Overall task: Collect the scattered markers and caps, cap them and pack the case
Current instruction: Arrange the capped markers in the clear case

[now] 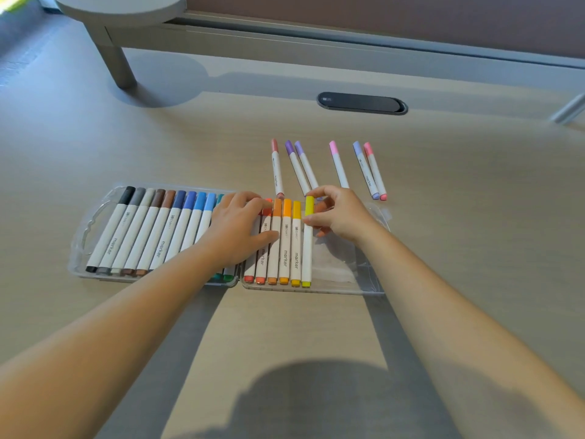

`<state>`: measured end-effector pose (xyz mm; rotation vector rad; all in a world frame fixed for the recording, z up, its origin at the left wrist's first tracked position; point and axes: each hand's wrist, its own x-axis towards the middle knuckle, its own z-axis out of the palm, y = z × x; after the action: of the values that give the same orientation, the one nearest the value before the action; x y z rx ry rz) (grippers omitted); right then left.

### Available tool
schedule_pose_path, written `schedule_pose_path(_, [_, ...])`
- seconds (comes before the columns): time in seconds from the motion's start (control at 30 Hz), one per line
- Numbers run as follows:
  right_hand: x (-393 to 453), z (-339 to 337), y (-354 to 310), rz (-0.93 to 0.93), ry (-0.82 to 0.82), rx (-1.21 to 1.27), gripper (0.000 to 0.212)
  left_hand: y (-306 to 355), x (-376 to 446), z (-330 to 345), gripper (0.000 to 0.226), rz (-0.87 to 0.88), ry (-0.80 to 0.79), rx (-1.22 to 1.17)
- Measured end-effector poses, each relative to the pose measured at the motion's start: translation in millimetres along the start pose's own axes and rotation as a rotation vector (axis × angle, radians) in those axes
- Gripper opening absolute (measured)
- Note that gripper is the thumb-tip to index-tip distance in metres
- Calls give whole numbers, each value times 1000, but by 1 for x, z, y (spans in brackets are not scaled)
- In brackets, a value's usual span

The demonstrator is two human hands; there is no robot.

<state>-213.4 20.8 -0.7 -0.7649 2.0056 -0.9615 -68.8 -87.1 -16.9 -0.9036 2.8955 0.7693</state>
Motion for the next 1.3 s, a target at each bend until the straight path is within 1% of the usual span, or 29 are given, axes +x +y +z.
schedule_pose_path(0.13, [0,-2,3,-22,62,-16,44,5,2,1,50,21,3,20])
schedule_pose_path(0.2, [0,-7,4,-55,139,-61,40,8,3,2,50,34,-4,21])
schedule_pose_path(0.27, [1,-16,8,-69,244,-182,34,11,5,4,53,58,-21,35])
schedule_pose_path(0.33, [3,-25,14,-38,335,-342,29,15,7,7,56,87,-41,58])
schedule_pose_path(0.4, [5,-31,19,-5,381,-447,26,19,9,9,59,101,-70,93])
schedule_pose_path(0.5, [9,-34,21,29,377,-562,28,23,12,12,64,105,-108,177])
schedule_pose_path(0.6, [12,-31,20,18,350,-701,27,22,13,13,69,92,-143,229])
schedule_pose_path(0.73, [17,-28,18,32,344,-792,22,19,15,12,74,82,-164,275])
schedule_pose_path(0.87, [20,-23,16,28,319,-803,19,14,12,9,76,59,-181,274])
schedule_pose_path(1.1, [25,-17,6,14,263,-772,17,7,8,7,77,36,-155,268])
schedule_pose_path(1.2, [24,-21,5,0,259,-647,18,7,9,5,74,36,-140,239])
schedule_pose_path(1.3, [23,-26,4,-15,341,-481,20,5,12,2,64,21,-71,142])
